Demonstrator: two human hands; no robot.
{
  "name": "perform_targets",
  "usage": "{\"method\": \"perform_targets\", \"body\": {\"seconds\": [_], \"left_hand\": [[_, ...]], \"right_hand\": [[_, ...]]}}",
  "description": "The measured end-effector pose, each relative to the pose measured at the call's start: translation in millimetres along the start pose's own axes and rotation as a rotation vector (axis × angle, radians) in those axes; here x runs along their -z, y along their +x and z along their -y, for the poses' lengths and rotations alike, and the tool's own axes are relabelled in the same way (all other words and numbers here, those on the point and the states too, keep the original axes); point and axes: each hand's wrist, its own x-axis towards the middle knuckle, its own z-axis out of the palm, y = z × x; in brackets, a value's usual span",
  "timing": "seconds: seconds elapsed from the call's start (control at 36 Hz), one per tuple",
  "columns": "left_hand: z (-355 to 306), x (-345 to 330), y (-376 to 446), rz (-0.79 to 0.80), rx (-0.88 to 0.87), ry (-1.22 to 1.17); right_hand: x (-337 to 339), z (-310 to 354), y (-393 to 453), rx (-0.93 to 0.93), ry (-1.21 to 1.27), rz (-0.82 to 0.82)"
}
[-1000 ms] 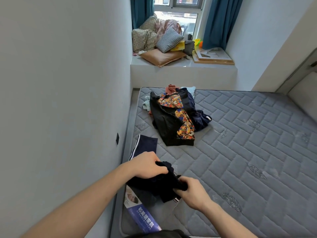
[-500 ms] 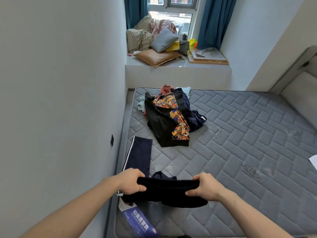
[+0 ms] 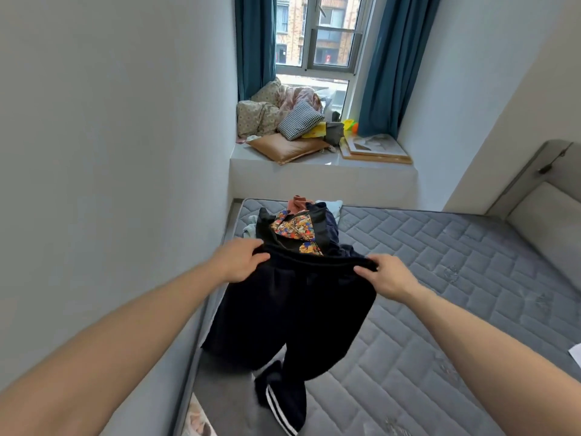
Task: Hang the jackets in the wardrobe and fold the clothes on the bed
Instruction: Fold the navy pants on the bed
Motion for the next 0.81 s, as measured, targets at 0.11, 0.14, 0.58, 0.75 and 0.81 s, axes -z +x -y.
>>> {"method": "perform_targets", "body": {"seconds": [0.11, 0.14, 0.58, 0.75, 0.81], "left_hand": [[-44, 87, 52, -0.182, 0.086, -0.249], [-56, 108, 63, -0.220, 0.105, -0.327], [-171, 315, 132, -0.756, -0.037, -0.652], [-191, 297, 108, -0.733, -0.120, -0.626], [-191, 269, 92, -0.697, -0.128, -0.632]], "right_hand": [[78, 36, 52, 0.061, 0.106, -0.199], [96, 47, 62, 0.073, 0.151, -0.237], [310, 130, 118, 0.406, 0.154, -0.715], [312, 100, 97, 0.433, 0.154, -0.730], [295, 80, 84, 0.427, 0.174, -0.707]]}}
